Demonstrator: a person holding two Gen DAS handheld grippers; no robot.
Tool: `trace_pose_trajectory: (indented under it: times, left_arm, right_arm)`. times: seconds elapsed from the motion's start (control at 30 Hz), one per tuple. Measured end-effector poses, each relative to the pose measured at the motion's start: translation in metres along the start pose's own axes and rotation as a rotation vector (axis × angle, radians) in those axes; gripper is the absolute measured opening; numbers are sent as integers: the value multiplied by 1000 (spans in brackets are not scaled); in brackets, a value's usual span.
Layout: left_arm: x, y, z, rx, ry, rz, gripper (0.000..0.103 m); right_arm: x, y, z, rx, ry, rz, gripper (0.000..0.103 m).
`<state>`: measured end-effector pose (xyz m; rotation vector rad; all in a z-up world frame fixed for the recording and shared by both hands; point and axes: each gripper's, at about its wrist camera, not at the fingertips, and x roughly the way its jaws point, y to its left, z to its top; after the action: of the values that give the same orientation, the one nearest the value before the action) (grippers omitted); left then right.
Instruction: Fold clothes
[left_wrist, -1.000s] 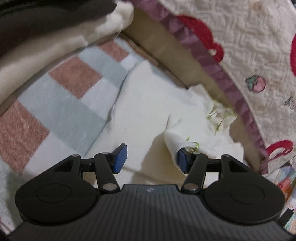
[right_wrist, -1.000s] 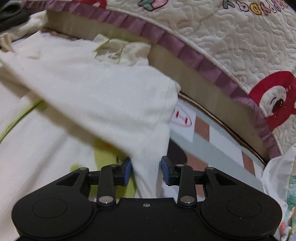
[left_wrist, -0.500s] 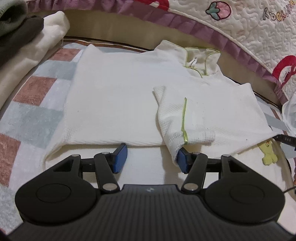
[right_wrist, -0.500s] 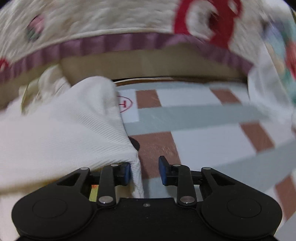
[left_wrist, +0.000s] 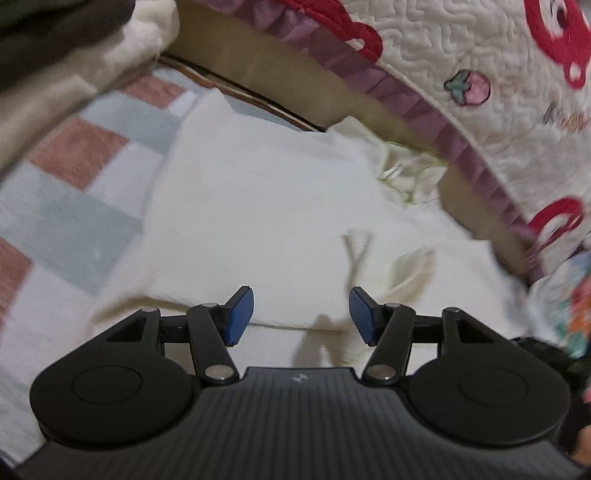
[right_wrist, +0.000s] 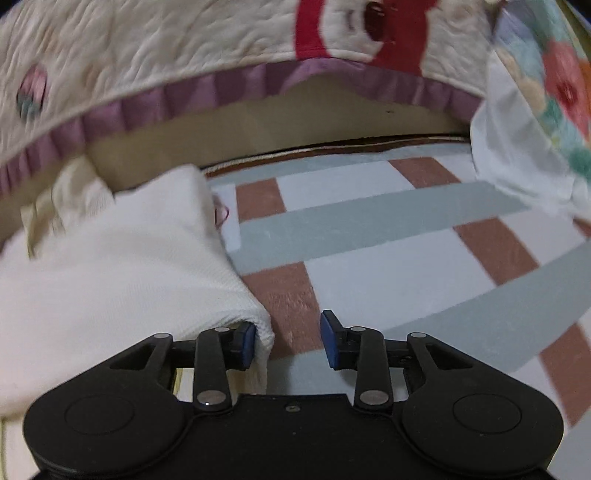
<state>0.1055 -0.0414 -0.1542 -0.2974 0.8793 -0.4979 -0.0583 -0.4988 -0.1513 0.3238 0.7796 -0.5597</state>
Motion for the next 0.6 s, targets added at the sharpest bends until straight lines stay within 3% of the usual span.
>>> trace_pose_trajectory:
  times: [0.13,0.23,0.4,0.6]
  left_arm:
    - [-8,-2,5,20,-36,0,57]
    - [-12,-3,7,16,-42,-19,57]
    - [-14,-18,2,89,-71,-80,60]
    - [2,-47,-12,238,-30,-142,63]
  right_arm:
    - [-10,5,3,-177,44,-47,52]
    - [-25,-3,1,-146,39,-54,62]
    - [-29,-18,0,-20,58,-14,62]
    - [-25,-5,-7,-229,66,-10,64]
